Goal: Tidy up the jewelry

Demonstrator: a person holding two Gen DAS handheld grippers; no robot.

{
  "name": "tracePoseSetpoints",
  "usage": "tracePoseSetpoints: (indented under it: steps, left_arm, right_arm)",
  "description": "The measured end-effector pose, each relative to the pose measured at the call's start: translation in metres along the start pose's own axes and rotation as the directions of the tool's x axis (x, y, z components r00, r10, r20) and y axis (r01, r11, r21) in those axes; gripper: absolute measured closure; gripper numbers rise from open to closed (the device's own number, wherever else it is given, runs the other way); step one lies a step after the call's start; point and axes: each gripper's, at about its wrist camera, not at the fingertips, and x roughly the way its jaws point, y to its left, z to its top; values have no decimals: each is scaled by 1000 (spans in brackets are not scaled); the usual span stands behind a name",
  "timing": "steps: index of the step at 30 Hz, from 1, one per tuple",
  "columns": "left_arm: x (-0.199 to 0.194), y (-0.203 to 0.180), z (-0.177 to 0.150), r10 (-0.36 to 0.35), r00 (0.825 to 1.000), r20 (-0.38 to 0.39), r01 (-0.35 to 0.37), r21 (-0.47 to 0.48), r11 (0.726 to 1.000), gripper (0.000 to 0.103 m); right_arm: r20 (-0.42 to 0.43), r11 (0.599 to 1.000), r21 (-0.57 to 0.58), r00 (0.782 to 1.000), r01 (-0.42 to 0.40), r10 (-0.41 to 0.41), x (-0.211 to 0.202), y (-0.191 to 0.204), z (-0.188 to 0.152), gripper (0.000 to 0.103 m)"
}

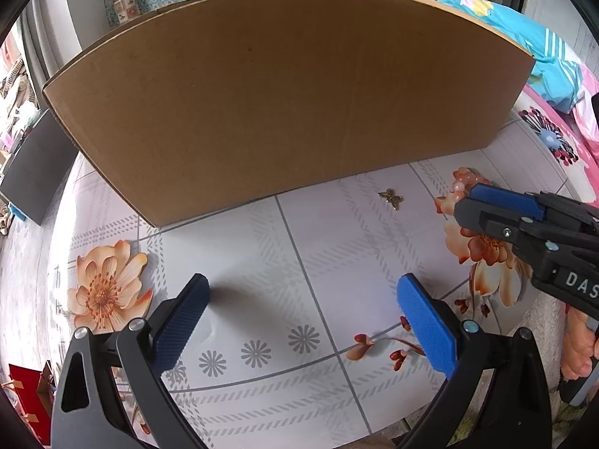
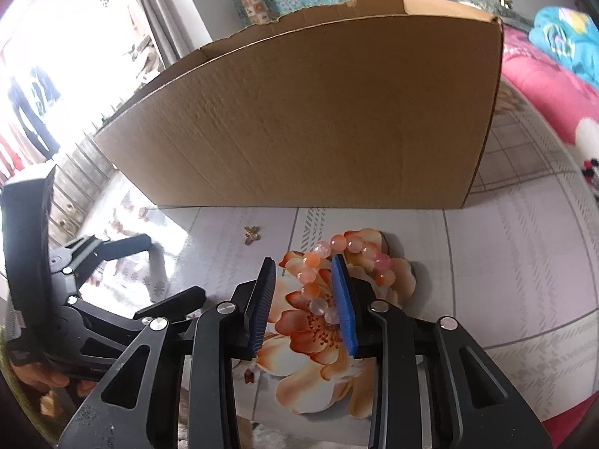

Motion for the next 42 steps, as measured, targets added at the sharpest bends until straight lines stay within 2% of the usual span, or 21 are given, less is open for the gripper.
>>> tracePoseSetpoints:
  steps: [3,5,8,16,24,29,34,37,39,42]
  left_arm:
    - [2,0,3,-1,1000,-6,1,2,1000,4]
    - [3,-1,6,-2,1000,-9,2,2,1000,4]
    - [5,-1,8,-2,1000,-12,2,1,1000,4]
    - [8,-1,14,-4,999,-39,4,-1,1000,4]
    - [7,-1,14,-5,1000,10,5,-3,1000,4]
    - [6,-2,9,-1,998,69,1,-4,1000,4]
    - [6,-3,12,-21,997,71,19,28,999,4]
    - [-3,-9,7,-48,989,141,40,63,997,7]
    - [-11,-17,5,-69,978,196,49,103,993,12]
    - [-14,-27,7,-105,971,213,78,132,988,21]
  right_arm:
    - [1,999,-31,999,42,-42,0,2,0,81]
    - [3,996,-52,997,75,-75,1,4,1,88]
    - [-4,995,-49,996,89,-89,1,-1,3,95]
    - [-38,989,121,996,-79,84,-4,-45,7,96]
    - [-2,972,198,991,-128,131,-13,-68,-3,96]
    - [49,937,298,983,-181,174,-18,-85,-14,96]
    - [63,951,276,990,-141,129,-27,-87,-19,96]
    - [38,964,244,994,-107,100,-28,-83,-15,96]
    - [20,972,218,996,-86,83,-29,-80,-14,96]
    - [8,981,183,998,-63,63,-31,-78,-12,96]
